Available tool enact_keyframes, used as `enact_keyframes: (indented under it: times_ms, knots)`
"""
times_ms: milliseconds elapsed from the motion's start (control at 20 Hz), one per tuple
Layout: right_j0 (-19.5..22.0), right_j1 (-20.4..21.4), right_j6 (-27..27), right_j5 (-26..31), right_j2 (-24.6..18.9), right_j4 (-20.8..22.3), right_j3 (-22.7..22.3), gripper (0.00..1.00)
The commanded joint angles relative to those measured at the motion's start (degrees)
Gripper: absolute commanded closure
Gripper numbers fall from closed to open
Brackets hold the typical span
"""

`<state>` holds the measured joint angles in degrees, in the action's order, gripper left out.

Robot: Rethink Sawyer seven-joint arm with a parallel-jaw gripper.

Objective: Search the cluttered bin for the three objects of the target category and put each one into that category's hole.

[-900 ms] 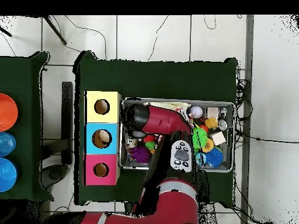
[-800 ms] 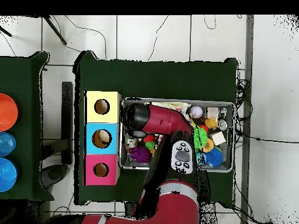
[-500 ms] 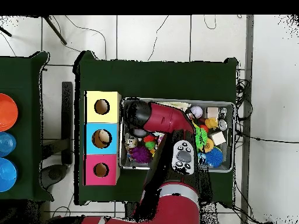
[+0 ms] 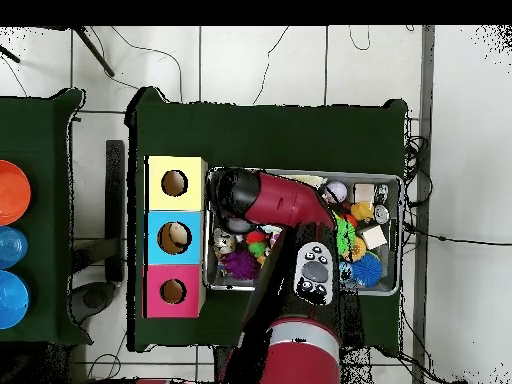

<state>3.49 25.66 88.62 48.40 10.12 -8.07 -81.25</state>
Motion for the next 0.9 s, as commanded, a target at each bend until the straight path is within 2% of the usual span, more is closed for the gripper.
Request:
enact_keyframes:
  times_ms: [50, 200, 400, 650, 900]
  knots:
    - [-2.20, 4.56, 18.04, 8.76, 0.12, -3.50, -2.74, 1.00]
    - [-3.10, 7.07, 18.72, 10.03, 0.69, -4.38, -4.34, 1.00]
    - [-3.92, 7.38, 19.49, 8.69, 1.05, -5.29, -5.23, 1.00]
    - [-2.08, 3.68, 17.48, 4.52, 0.25, -4.56, -3.70, 1.00]
    - [0.30, 3.05, 14.07, 0.10, -1.18, -3.88, -4.99, 1.00]
